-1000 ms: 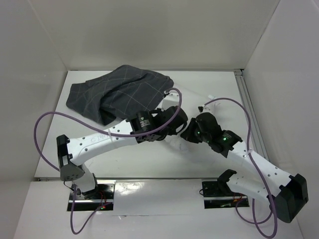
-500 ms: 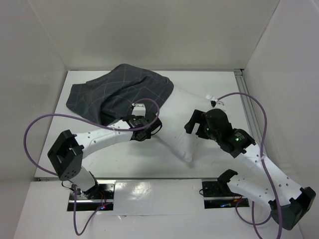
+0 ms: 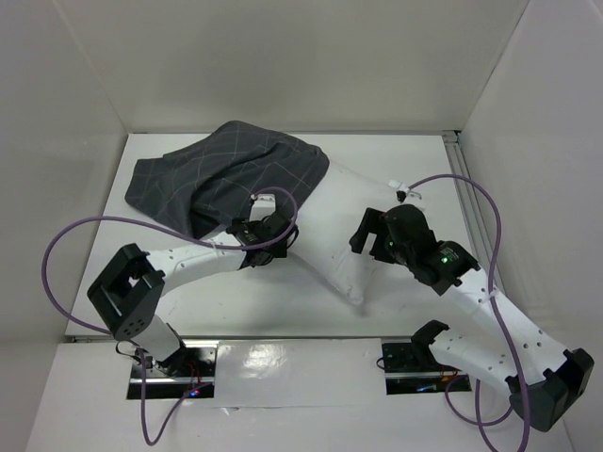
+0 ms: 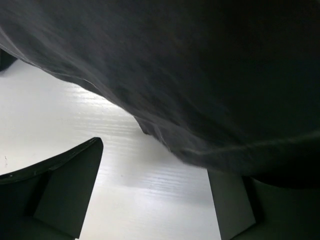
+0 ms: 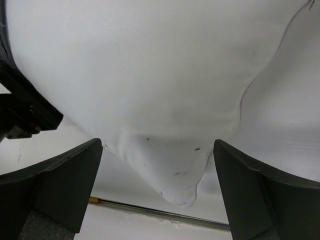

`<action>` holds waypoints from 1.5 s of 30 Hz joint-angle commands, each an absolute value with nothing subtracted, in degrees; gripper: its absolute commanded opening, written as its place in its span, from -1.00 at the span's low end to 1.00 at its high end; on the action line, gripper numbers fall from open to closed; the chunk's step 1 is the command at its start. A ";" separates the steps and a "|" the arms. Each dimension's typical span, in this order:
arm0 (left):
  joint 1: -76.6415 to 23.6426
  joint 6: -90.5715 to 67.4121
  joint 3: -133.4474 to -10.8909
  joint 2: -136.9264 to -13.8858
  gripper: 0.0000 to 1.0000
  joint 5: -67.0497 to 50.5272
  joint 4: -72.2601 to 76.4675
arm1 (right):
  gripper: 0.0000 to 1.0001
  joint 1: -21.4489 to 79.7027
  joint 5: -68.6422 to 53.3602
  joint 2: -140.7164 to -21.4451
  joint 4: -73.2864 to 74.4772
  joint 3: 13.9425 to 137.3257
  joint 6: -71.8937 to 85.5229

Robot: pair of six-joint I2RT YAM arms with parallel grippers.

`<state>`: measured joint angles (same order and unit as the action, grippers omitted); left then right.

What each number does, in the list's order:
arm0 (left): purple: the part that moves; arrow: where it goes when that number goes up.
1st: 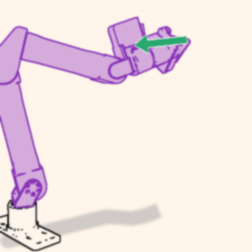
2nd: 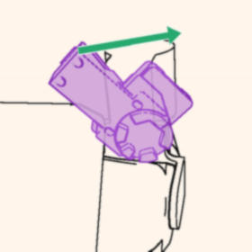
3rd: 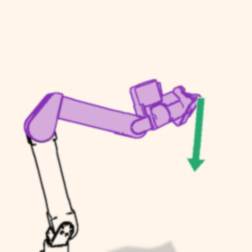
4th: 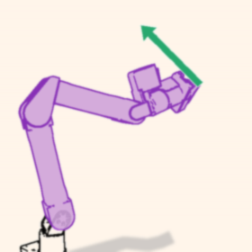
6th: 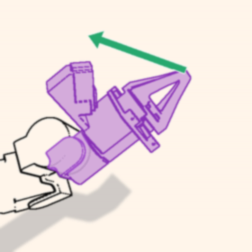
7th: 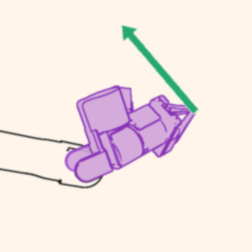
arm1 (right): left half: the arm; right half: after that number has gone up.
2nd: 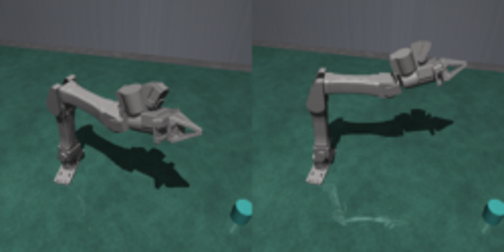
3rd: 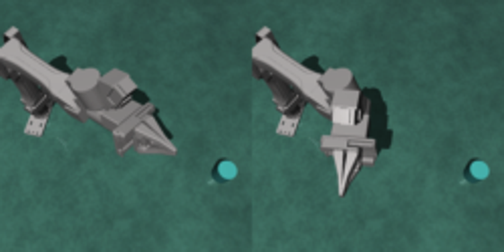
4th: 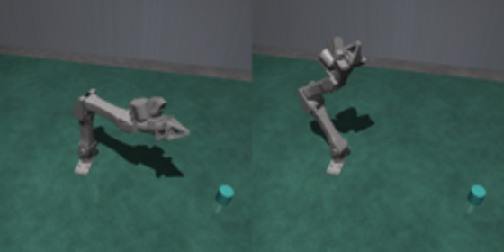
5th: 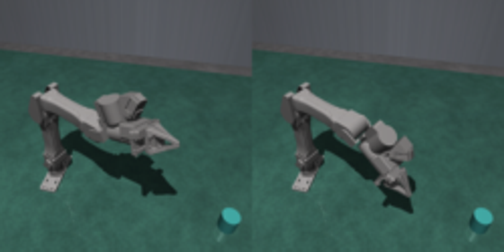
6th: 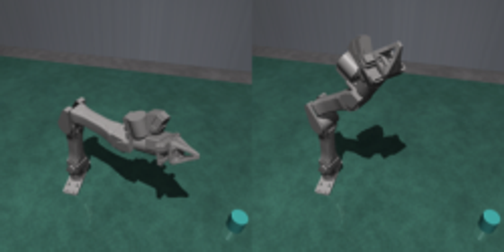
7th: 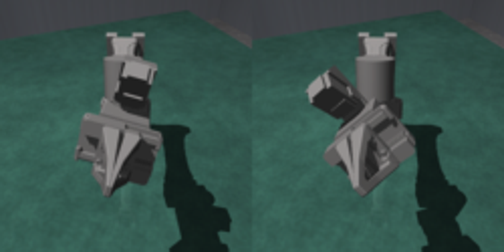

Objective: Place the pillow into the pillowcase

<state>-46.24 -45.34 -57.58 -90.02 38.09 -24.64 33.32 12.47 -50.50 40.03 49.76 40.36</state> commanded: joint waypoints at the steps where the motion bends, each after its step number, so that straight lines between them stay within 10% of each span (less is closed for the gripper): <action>1: -44.65 -45.09 -57.48 -89.74 0.89 41.30 -20.21 | 0.98 32.96 12.92 -51.41 38.85 51.24 39.37; 12: -41.40 -43.16 -60.29 -90.26 0.22 44.21 -19.69 | 0.98 32.96 11.17 -52.03 38.94 50.71 38.85; 17: -41.40 -44.47 -62.31 -88.78 -1.00 45.44 -25.47 | 0.98 32.96 3.73 -53.17 42.98 49.32 39.80; 25: -47.19 -43.68 -66.61 -85.60 -1.00 42.81 -29.53 | 0.93 37.00 -0.09 -59.12 25.86 38.41 44.30; 28: -50.69 -43.68 -71.08 -87.71 -1.00 39.74 -30.06 | -0.01 37.00 0.44 -65.27 20.23 40.86 43.25; 29: -52.10 -42.90 -72.84 -88.50 -1.00 39.20 -30.58 | -0.67 37.00 0.44 -66.52 19.43 44.70 42.72; 31: -54.83 -41.23 -78.02 -91.92 -1.00 36.84 -31.54 | -0.98 37.00 0.97 -68.37 18.81 49.63 41.93; 36: -63.54 -32.02 -106.54 -97.29 -1.00 30.00 -37.88 | -1.00 31.93 0.36 -66.46 17.40 59.15 40.17; 45: -57.22 -31.38 -110.99 -92.89 -1.00 17.05 -36.27 | -1.00 20.57 -9.14 -62.15 20.11 55.01 37.01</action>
<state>-57.25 -31.44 -105.60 -95.68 27.42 -43.90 20.21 -2.87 -63.72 28.29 53.89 38.70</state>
